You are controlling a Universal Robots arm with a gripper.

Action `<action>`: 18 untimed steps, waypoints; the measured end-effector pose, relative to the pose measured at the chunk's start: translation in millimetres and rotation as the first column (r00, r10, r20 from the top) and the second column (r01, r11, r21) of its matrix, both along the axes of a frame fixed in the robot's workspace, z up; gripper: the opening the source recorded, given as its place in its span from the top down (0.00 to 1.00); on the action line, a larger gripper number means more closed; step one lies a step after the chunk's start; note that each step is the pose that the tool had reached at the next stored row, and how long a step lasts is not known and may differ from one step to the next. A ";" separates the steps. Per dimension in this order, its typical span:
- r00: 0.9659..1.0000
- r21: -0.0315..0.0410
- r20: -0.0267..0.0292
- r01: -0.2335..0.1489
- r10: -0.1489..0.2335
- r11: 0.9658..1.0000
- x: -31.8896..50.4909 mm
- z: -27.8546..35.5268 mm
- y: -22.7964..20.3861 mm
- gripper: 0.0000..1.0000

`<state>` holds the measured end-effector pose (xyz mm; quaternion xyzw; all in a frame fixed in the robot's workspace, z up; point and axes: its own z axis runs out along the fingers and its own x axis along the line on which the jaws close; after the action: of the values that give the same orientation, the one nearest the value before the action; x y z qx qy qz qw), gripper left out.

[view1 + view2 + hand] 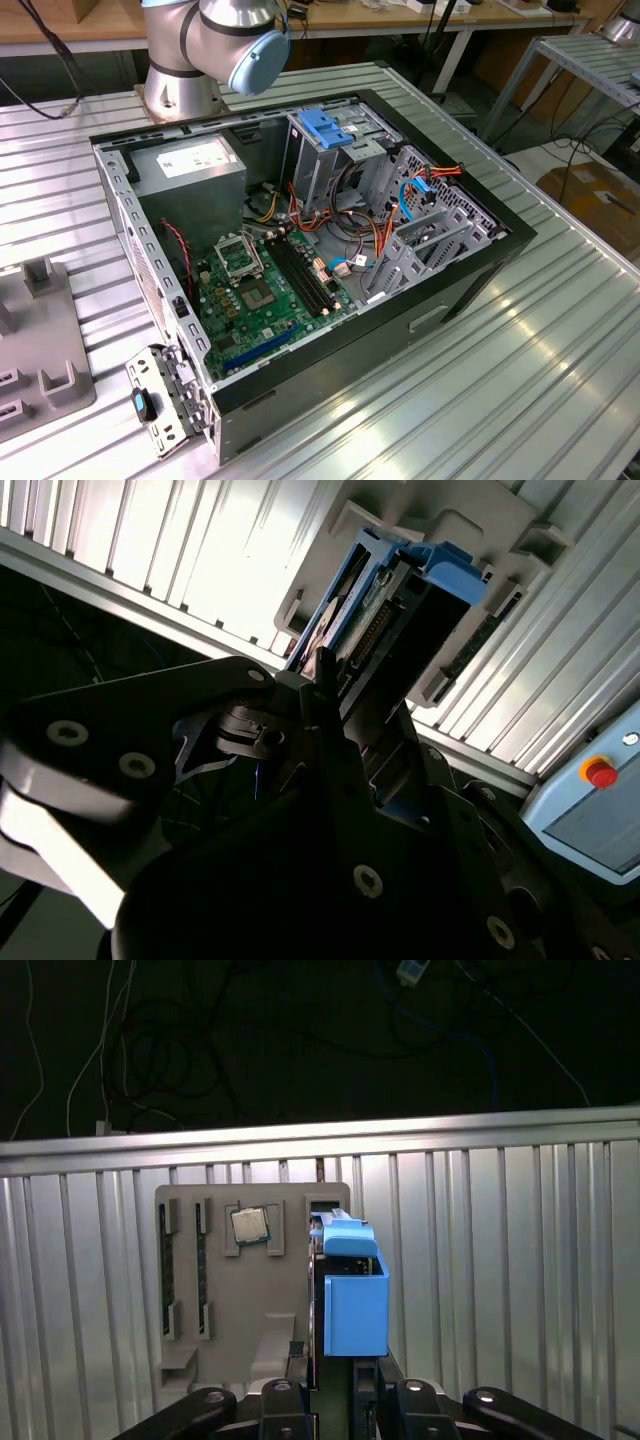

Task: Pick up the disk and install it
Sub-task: 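Pick up the disk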

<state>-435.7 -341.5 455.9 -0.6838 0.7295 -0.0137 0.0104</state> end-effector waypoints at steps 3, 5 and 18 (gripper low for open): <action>1.000 0.000 0.000 0.000 0.000 1.000 0.0 4.9 0.0 0.65; 1.000 0.000 0.000 0.000 0.000 1.000 0.0 9.3 0.0 0.65; 1.000 0.000 0.000 0.000 0.000 1.000 0.0 38.3 0.0 0.65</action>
<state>-435.7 -341.5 494.1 -0.6838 0.7295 -0.0136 0.0104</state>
